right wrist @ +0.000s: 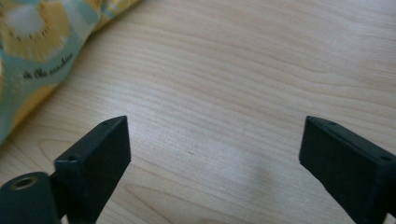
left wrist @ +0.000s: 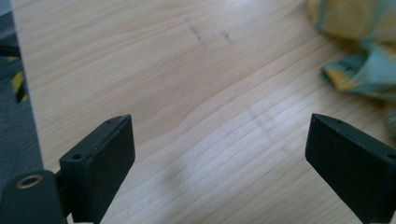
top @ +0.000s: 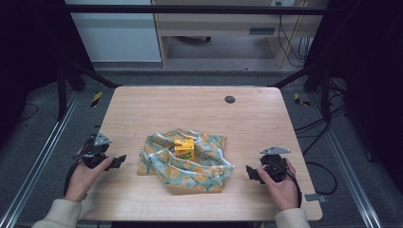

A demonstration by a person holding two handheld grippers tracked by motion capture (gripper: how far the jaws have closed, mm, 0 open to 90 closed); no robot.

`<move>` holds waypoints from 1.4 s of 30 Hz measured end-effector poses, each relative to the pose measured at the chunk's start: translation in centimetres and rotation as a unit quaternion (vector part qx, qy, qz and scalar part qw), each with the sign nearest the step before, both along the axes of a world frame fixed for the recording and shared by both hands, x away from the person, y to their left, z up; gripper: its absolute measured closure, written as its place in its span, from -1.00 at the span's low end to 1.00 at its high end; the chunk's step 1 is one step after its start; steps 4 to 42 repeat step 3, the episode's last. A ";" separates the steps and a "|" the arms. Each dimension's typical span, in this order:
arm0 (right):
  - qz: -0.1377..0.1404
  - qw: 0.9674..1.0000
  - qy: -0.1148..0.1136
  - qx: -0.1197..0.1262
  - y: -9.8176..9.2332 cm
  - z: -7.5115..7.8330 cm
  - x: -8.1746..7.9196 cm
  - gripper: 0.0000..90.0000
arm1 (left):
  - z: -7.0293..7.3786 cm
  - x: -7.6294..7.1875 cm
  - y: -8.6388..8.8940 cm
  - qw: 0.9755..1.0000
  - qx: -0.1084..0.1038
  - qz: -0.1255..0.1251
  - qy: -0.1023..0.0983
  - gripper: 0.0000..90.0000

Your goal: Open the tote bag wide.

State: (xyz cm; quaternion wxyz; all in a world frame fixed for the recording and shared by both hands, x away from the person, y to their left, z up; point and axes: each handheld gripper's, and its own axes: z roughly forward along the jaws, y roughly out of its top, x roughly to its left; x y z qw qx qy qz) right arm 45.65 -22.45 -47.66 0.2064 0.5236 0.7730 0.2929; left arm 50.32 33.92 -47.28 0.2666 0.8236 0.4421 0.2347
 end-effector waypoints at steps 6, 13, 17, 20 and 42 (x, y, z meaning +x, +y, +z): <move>0.009 1.000 -0.006 -0.014 0.3 -0.3 -0.4 -0.75 | -0.1 -0.3 0.0 1.000 -0.008 0.004 -0.003 -0.81; 0.009 1.000 -0.006 -0.014 0.3 -0.3 -0.4 -0.75 | -0.1 -0.3 0.0 1.000 -0.008 0.004 -0.003 -0.81; 0.009 1.000 -0.006 -0.014 0.3 -0.3 -0.4 -0.75 | -0.1 -0.3 0.0 1.000 -0.008 0.004 -0.003 -0.81; 0.009 1.000 -0.006 -0.014 0.3 -0.3 -0.4 -0.75 | -0.1 -0.3 0.0 1.000 -0.008 0.004 -0.003 -0.81; 0.009 1.000 -0.006 -0.014 0.3 -0.3 -0.4 -0.75 | -0.1 -0.3 0.0 1.000 -0.008 0.004 -0.003 -0.81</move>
